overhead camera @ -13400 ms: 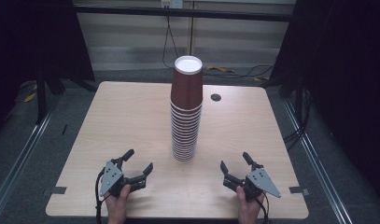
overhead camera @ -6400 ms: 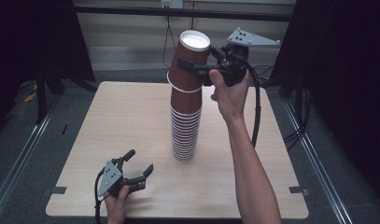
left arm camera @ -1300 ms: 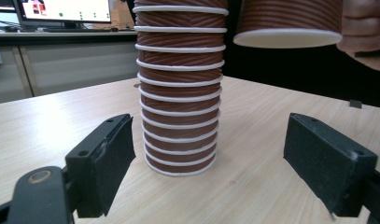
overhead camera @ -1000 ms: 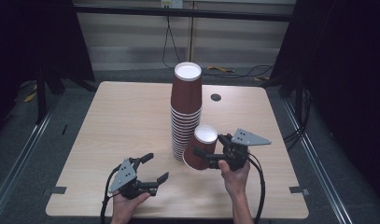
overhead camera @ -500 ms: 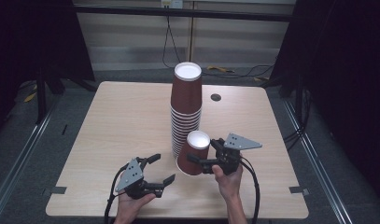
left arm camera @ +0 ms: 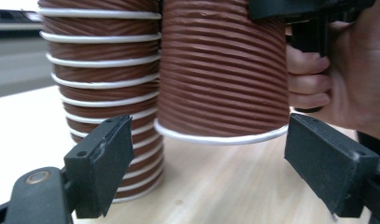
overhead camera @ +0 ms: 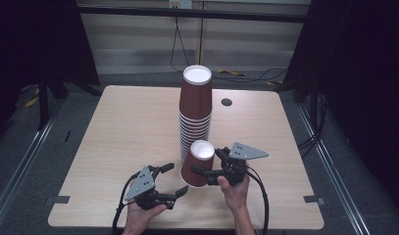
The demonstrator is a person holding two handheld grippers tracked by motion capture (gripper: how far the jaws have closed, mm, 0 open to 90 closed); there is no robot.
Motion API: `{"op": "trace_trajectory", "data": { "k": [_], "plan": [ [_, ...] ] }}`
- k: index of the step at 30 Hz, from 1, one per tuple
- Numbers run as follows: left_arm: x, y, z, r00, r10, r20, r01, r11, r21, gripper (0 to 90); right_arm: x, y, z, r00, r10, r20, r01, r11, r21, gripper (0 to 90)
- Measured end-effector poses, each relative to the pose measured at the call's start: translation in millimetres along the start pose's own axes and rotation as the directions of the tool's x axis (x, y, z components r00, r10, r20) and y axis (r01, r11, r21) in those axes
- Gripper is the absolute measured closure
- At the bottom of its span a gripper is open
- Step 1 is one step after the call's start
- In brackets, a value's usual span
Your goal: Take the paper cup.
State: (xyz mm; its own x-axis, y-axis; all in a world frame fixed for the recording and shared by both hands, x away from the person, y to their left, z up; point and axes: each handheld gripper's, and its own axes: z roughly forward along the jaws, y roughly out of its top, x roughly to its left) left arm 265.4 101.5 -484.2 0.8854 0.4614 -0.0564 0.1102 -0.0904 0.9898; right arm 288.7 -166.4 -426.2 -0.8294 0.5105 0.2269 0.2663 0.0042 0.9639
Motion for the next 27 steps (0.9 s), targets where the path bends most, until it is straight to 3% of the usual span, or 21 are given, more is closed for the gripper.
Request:
{"op": "trace_trajectory", "data": {
  "k": [9,24,27],
  "plan": [
    [-0.7,0.9,4.4,0.9998,0.004,0.018,-0.004,1.0,0.004,14.4,3.1,-3.2,5.0,0.9999,-0.002,-0.012,0.002,1.0,0.004,21.6],
    [0.6,2.5,16.1,0.9983,-0.032,0.049,0.031,0.9992,0.026,6.0,6.7,-11.2,15.0,0.9989,-0.001,-0.046,0.001,1.0,0.01,21.6],
    [0.6,3.6,18.1,0.9987,-0.021,0.047,0.019,0.9992,0.034,5.2,8.2,-11.0,17.5,0.9983,-0.001,-0.059,0.002,1.0,0.016,21.7]
  ]
}}
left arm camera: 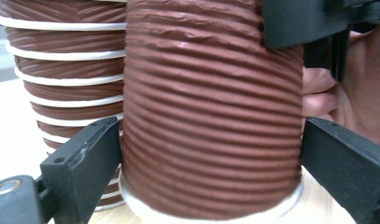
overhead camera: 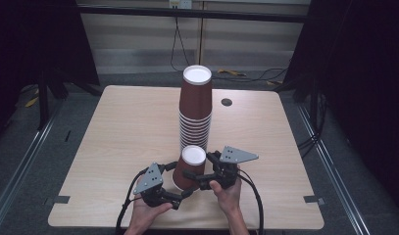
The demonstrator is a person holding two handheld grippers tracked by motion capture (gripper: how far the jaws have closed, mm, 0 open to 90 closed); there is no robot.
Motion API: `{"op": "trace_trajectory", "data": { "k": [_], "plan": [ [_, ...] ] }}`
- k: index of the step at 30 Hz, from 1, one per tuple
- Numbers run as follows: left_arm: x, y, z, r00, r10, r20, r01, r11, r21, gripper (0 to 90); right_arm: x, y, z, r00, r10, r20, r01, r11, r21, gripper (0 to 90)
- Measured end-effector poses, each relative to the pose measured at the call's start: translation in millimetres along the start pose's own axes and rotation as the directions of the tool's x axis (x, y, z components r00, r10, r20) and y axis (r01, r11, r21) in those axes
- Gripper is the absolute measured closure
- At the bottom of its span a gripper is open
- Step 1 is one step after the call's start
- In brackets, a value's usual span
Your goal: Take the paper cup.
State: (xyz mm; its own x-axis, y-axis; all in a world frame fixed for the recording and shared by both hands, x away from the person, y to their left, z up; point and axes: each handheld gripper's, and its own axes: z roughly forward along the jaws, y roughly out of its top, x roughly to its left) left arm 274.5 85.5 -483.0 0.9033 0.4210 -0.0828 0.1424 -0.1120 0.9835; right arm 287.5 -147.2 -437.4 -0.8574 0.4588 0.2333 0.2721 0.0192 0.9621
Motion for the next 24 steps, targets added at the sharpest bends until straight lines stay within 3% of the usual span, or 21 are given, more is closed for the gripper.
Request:
{"op": "trace_trajectory", "data": {
  "k": [6,10,15,24],
  "plan": [
    [0.8,0.2,4.0,0.9999,-0.009,0.008,0.009,0.9999,-0.005,5.8,1.6,-1.4,4.2,0.9999,0.002,-0.017,-0.002,1.0,0.013,21.6],
    [0.5,0.1,2.2,0.9999,0.013,-0.002,-0.013,0.9999,-0.01,8.2,0.8,-1.4,3.7,0.9998,0.005,-0.019,-0.005,1.0,0.004,21.0],
    [2.2,-1.0,1.9,0.9998,0.015,0.015,-0.015,0.9998,0.01,11.2,-0.4,-3.1,4.2,0.9997,0.011,-0.022,-0.011,1.0,0.016,19.3],
    [5.3,-1.2,-1.5,0.9996,-0.012,0.025,0.011,0.9998,0.016,12.2,-2.3,-2.3,4.6,0.9988,0.035,-0.034,-0.035,0.999,0.008,13.6]
  ]
}}
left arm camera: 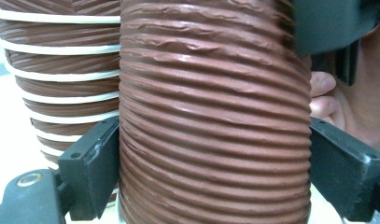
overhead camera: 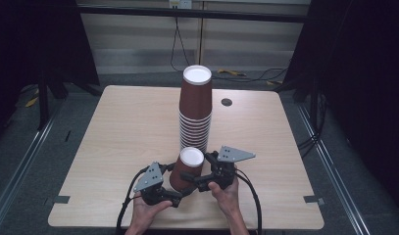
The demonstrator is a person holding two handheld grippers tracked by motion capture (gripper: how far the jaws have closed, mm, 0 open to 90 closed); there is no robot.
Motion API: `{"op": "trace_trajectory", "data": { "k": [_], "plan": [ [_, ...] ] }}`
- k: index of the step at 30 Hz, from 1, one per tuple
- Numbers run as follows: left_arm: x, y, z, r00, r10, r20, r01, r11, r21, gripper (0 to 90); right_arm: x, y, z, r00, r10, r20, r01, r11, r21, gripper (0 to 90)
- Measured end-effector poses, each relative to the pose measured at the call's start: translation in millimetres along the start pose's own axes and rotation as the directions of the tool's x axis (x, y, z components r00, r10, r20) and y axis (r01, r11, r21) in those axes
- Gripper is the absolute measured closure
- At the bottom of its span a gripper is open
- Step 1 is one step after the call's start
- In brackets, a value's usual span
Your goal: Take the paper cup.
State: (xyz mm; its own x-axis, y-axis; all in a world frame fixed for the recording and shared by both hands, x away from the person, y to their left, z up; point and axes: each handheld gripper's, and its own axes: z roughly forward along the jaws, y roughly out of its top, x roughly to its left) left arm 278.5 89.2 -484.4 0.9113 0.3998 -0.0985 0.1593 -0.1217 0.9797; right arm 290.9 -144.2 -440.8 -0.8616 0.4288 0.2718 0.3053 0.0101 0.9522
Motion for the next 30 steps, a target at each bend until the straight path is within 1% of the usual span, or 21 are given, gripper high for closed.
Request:
{"op": "trace_trajectory", "data": {
  "k": [1,4,5,7,8,10,11,15,19,23,24,25,28,30],
  "plan": [
    [0.6,0.1,-0.9,1.0,0.001,0.0,-0.001,1.0,0.009,12.2,0.2,0.4,-0.5,1.0,-0.004,0.002,0.004,1.0,-0.001,13.5],
    [0.8,-0.4,-1.4,1.0,-0.005,-0.005,0.005,1.0,0.0,12.2,-0.1,1.1,-2.7,1.0,0.0,0.005,0.0,1.0,0.001,13.3],
    [1.1,-0.3,-2.6,1.0,-0.008,-0.002,0.008,0.9999,0.007,12.2,0.0,1.3,-3.7,0.9999,-0.001,0.012,0.001,1.0,0.0,13.3],
    [2.2,-0.5,-4.0,0.9999,-0.007,-0.012,0.007,1.0,0.005,12.2,-0.1,1.6,-5.9,1.0,-0.004,0.006,0.004,1.0,-0.005,13.3],
    [3.3,-0.4,-5.5,1.0,-0.003,-0.008,0.003,0.9999,0.017,12.2,-0.1,1.6,-6.9,1.0,-0.002,0.009,0.003,1.0,-0.004,13.3],
    [3.0,-0.5,-7.1,0.9997,-0.01,-0.023,0.01,0.9999,0.013,12.2,-0.5,1.3,-9.2,1.0,-0.002,0.006,0.002,1.0,-0.006,13.3],
    [3.2,-0.3,-8.2,0.9997,-0.013,-0.019,0.013,0.9998,0.018,12.2,-0.3,1.2,-10.8,1.0,-0.001,0.01,0.001,1.0,-0.004,13.3],
    [5.9,0.2,-12.4,0.9992,-0.009,-0.038,0.01,0.9998,0.018,12.2,-1.4,1.2,-15.9,0.9998,-0.003,0.019,0.003,1.0,-0.007,13.3],
    [7.9,0.3,-15.2,0.9991,-0.011,-0.041,0.012,0.9993,0.035,12.5,-2.3,1.0,-19.2,0.9996,-0.012,0.027,0.012,1.0,0.001,13.4],
    [8.1,1.0,-17.2,0.9988,0.003,-0.048,0.0,0.9981,0.062,12.5,-3.5,0.1,-20.8,0.9992,-0.008,0.038,0.007,1.0,0.02,13.2],
    [8.1,1.2,-17.8,0.9987,0.011,-0.05,-0.008,0.9977,0.067,12.5,-3.5,-0.2,-21.1,0.9989,-0.009,0.045,0.008,1.0,0.03,13.3],
    [7.8,1.4,-18.3,0.9986,0.011,-0.051,-0.007,0.9972,0.074,12.4,-3.5,-0.3,-21.6,0.9984,-0.01,0.056,0.007,0.999,0.037,13.4],
    [7.9,1.9,-19.5,0.9979,0.022,-0.061,-0.016,0.9954,0.094,12.4,-3.7,-0.9,-23.8,0.9985,-0.009,0.053,0.007,0.999,0.041,13.4],
    [9.1,2.1,-20.2,0.9979,0.026,-0.059,-0.02,0.9938,0.109,12.4,-3.9,-1.1,-25.4,0.9983,-0.017,0.056,0.015,0.999,0.046,12.8]
  ]
}}
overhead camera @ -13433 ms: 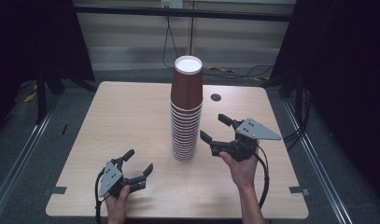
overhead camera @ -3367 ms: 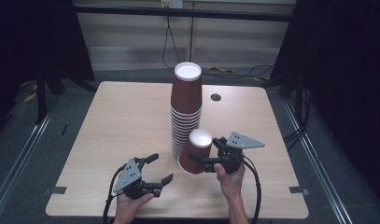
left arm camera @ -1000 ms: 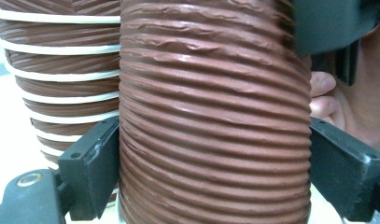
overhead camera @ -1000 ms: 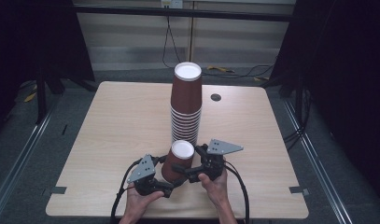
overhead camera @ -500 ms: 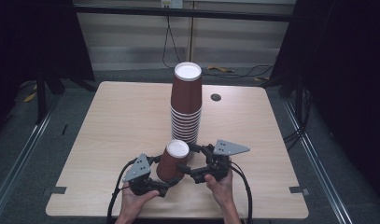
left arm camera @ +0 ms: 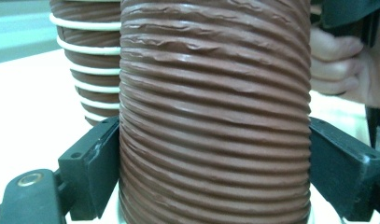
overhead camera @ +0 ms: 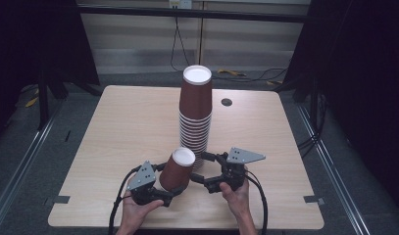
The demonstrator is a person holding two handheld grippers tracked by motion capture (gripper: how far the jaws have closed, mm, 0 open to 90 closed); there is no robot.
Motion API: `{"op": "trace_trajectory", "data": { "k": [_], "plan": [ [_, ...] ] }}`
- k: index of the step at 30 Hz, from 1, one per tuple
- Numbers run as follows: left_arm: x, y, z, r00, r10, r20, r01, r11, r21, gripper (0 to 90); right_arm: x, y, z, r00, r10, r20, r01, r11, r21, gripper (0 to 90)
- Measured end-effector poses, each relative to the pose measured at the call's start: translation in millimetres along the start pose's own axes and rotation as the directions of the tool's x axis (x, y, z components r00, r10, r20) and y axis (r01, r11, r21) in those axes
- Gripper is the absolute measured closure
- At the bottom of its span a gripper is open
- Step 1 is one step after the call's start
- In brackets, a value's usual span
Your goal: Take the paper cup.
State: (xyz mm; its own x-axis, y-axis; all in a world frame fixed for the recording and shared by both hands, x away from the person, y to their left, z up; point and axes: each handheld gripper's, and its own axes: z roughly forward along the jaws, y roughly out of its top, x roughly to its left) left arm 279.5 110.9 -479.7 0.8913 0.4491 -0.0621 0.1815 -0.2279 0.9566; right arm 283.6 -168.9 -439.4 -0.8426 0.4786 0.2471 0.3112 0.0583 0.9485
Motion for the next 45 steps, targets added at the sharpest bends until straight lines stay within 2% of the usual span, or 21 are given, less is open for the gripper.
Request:
{"op": "trace_trajectory", "data": {
  "k": [4,7,12,15,17,19,25,28,31,34,36,39,42,44,45],
  "plan": [
    [1.0,1.2,-1.0,0.9999,-0.003,0.012,0.003,0.9999,0.014,12.6,-0.7,-0.5,-2.9,0.9998,-0.019,0.004,0.019,1.0,0.022,12.8],
    [1.6,3.1,-1.7,0.9998,0.017,0.005,-0.017,0.9992,0.035,12.6,-1.8,-0.3,-5.4,0.9989,-0.038,0.028,0.036,0.998,0.055,12.8],
    [2.1,4.8,-2.2,0.9997,0.025,0.006,-0.025,0.9985,0.049,12.7,-3.6,0.3,-8.6,0.9975,-0.054,0.045,0.049,0.995,0.087,13.3],
    [2.3,6.7,-1.4,0.9994,0.033,0.01,-0.034,0.9981,0.052,13.0,-4.0,-0.3,-9.6,0.9987,-0.045,0.022,0.043,0.993,0.108,13.4],
    [2.3,8.9,-0.5,0.9992,0.038,0.011,-0.039,0.9974,0.06,13.1,-3.5,-1.4,-10.1,0.9994,-0.034,0.005,0.034,0.994,0.102,13.4],
    [2.4,11.8,-0.6,0.9984,0.055,0.014,-0.056,0.9955,0.076,13.1,-3.7,-1.2,-10.7,0.9991,-0.043,-0.004,0.043,0.992,0.119,13.5],
    [5.5,15.4,-0.2,0.9957,0.089,0.029,-0.092,0.9868,0.134,13.1,-3.5,2.1,-15.5,0.9978,-0.066,0.006,0.064,0.985,0.162,14.6],
    [6.2,15.6,1.4,0.9947,0.097,0.035,-0.101,0.9827,0.155,13.1,-4.1,1.0,-15.1,0.9965,-0.083,0.01,0.079,0.977,0.198,15.5],
    [7.6,16.3,2.6,0.9942,0.09,0.06,-0.099,0.9785,0.181,12.9,-5.0,1.1,-14.0,0.9954,-0.096,0.006,0.092,0.969,0.231,17.6],
    [7.3,17.7,2.7,0.9928,0.097,0.071,-0.109,0.9744,0.197,13.0,-4.6,2.9,-13.0,0.9928,-0.12,-0.003,0.116,0.954,0.275,17.6],
    [7.3,18.4,2.8,0.9916,0.106,0.075,-0.119,0.9719,0.203,13.0,-4.7,4.2,-12.7,0.9922,-0.123,-0.017,0.123,0.949,0.29,17.6],
    [7.1,18.7,3.5,0.9918,0.101,0.077,-0.116,0.9714,0.208,13.0,-3.9,5.8,-12.8,0.989,-0.148,0.004,0.14,0.942,0.304,17.4],
    [7.1,19.8,4.5,0.9909,0.101,0.089,-0.119,0.9665,0.227,13.0,-3.5,6.6,-12.3,0.9882,-0.153,-0.01,0.148,0.936,0.318,15.1],
    [6.8,21.5,5.1,0.9891,0.116,0.09,-0.135,0.96,0.245,13.0,-4.1,7.4,-10.6,0.9905,-0.13,-0.045,0.137,0.928,0.347,15.4],
    [6.6,22.1,5.9,0.9883,0.121,0.093,-0.14,0.9595,0.244,13.0,-3.9,7.8,-9.7,0.9891,-0.139,-0.047,0.147,0.925,0.35,15.6]
  ]
}}
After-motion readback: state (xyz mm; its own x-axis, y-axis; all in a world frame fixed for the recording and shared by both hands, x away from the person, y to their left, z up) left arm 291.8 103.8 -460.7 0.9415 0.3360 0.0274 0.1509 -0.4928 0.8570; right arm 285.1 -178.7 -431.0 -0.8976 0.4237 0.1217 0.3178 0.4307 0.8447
